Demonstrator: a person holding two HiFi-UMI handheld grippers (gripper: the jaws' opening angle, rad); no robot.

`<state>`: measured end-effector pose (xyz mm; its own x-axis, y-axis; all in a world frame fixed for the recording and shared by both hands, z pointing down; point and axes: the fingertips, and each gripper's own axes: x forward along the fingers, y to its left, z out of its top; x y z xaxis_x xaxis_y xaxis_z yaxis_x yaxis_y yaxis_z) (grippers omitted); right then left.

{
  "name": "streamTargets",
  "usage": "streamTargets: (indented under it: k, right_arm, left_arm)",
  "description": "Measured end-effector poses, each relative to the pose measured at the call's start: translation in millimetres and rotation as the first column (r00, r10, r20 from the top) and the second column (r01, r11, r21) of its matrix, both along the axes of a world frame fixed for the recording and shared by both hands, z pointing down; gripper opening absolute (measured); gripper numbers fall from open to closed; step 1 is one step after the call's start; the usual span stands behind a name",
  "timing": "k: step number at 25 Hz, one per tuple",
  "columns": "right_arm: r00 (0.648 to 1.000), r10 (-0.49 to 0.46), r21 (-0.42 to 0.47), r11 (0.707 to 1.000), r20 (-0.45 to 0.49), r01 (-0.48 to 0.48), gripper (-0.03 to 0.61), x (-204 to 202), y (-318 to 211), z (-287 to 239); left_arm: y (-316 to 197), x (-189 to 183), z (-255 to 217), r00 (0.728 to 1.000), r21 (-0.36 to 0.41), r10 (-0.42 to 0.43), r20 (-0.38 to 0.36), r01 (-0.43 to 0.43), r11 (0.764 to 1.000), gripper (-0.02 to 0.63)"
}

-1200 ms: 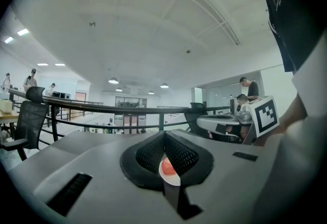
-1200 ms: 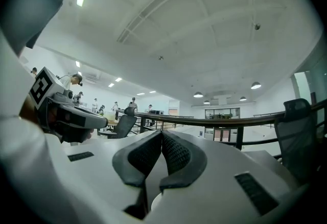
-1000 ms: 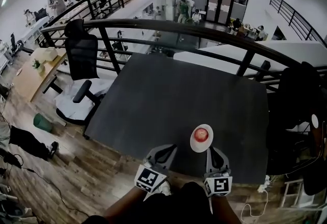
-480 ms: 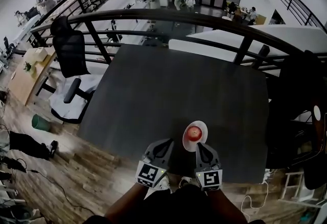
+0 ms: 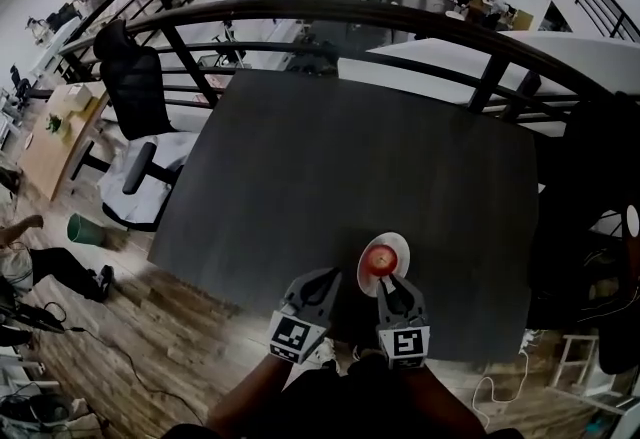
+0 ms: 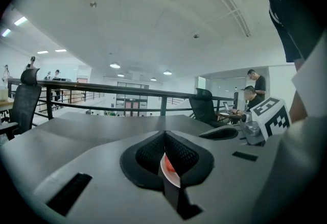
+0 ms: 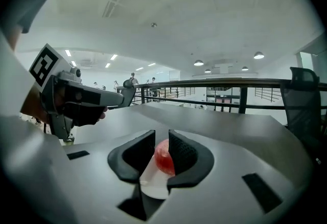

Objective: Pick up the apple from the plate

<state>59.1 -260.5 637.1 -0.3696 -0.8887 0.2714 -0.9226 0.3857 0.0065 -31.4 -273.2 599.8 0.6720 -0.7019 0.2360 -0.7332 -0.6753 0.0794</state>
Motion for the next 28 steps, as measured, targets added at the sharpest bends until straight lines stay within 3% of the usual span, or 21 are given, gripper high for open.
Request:
streamTargets:
  k: [11, 16, 20, 24, 28]
  right_arm:
    - [0.998, -0.04, -0.144, 0.989, -0.042, 0.034, 0.309, 4, -20, 48]
    - [0.999, -0.039, -0.217, 0.976, -0.029, 0.032, 0.375, 7, -34, 73]
    - [0.997, -0.072, -0.256, 0.964, -0.002, 0.069, 0.4, 6, -44, 88]
    - [0.992, -0.123, -0.293, 0.95, -0.042, 0.106, 0.403, -1, -50, 102]
    - [0.991, -0.118, -0.296, 0.951, -0.066, 0.093, 0.402, 0, -52, 106]
  left_arm:
    - [-8, 2, 24, 1.0, -0.048, 0.007, 0.018, -0.007, 0.999, 0.023]
    - [-10, 0, 32, 1.0, -0.063, 0.006, 0.023, -0.004, 0.998, 0.023]
    - [-11, -3, 36, 1.0, -0.069, -0.001, 0.029, 0.003, 0.998, 0.023]
    - [-15, -7, 40, 0.999, -0.076, -0.007, 0.035, 0.009, 0.997, 0.023]
    - [-13, -5, 41, 0.999, -0.08, 0.001, 0.043, 0.002, 0.997, 0.023]
